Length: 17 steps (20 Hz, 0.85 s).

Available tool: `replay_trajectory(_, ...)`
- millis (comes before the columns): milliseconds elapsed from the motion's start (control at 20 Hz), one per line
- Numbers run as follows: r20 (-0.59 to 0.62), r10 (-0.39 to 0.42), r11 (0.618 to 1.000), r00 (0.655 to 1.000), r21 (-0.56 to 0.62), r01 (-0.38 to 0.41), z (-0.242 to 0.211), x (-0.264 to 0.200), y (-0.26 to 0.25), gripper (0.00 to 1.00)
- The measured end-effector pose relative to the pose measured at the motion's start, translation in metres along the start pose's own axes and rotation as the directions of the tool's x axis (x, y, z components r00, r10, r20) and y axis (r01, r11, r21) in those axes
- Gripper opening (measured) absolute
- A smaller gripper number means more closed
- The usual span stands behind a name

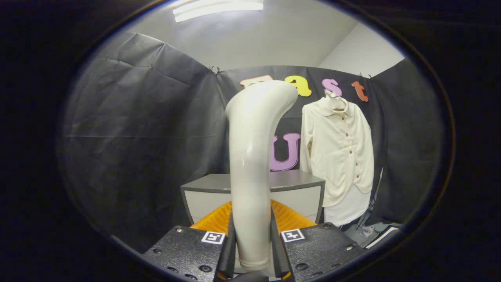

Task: Iron the clothes twice with a garment steamer, once on the left side and once on the right side.

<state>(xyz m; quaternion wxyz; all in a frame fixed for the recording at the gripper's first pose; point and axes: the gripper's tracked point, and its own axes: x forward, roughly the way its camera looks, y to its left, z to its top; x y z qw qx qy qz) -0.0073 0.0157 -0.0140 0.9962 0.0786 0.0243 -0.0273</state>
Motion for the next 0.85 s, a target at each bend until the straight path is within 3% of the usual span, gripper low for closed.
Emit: replay_trajectory(850, -0.016, -0.006, 0.999, 1.0, 0.046, 0.007, -0.013, 0.002, -0.008, 0.38)
